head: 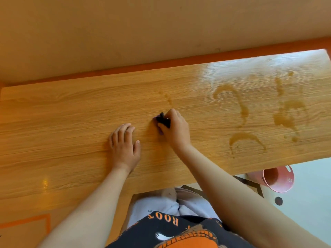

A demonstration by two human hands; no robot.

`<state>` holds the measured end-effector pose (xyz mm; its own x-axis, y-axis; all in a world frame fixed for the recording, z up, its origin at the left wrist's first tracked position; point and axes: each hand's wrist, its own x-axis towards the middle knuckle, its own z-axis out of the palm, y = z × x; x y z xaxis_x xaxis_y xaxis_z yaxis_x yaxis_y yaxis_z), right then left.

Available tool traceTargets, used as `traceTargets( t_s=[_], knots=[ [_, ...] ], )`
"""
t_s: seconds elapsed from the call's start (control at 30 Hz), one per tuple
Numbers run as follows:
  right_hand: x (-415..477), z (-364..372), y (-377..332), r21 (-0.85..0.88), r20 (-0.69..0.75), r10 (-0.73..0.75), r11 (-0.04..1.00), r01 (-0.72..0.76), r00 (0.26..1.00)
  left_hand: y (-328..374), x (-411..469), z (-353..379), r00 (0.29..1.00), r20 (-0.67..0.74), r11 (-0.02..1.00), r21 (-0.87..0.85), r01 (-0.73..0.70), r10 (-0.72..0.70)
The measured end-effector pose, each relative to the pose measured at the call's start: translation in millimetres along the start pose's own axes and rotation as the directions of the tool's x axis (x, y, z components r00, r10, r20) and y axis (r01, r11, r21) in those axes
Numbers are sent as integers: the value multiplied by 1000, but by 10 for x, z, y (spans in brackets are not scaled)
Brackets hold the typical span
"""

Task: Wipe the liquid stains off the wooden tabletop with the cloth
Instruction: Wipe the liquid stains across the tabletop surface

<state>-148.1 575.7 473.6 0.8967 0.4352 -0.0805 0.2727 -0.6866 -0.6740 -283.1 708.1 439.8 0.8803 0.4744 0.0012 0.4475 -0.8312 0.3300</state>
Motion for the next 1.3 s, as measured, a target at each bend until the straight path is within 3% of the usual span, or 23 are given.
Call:
traceTargets(
  t_s=[0.1,0.23,0.4,0.53,0.6,0.73,0.83,0.9,1.07,1.2,1.3],
  knots=[
    [34,-41,26,19,16,2,1000,-2,1000,9,10,-2,1000,0,1000,0,2,-2],
    [276,-443,445,80,-122,142,988,-133,982,11,17,2,1000,-9,1000,-4,1,-1],
    [574,-1039,977,42,-299,348,935,-352,889,0,17,10,1000,-7,1000,-18,0,0],
    [593,-975,944,12,-381,418,894,-448,824,-3,15,17,1000,-3,1000,-17,3,-3],
    [577,-729,707,46,-330,370,925,-376,868,-1,12,18,1000,-1,1000,-11,3,-3],
    [472,-105,101,-1,-87,91,996,-92,992,-6,11,18,1000,1,1000,-1,-4,4],
    [440,146,-160,-23,10,-61,998,61,998,3,14,8,1000,0,1000,1,-5,5],
    [499,128,-132,-25,10,-77,997,78,997,8,30,6,1000,-2,1000,-5,-3,3],
    [826,-278,287,-2,-118,86,996,-87,989,1,19,11,1000,-9,1000,-20,-6,6],
    [1081,-740,702,17,-284,280,958,-287,917,0,21,17,1000,-9,999,-38,-4,3],
    [1128,-797,727,11,-331,338,935,-354,881,-2,29,20,1000,-1,999,-41,3,-3]
  ],
)
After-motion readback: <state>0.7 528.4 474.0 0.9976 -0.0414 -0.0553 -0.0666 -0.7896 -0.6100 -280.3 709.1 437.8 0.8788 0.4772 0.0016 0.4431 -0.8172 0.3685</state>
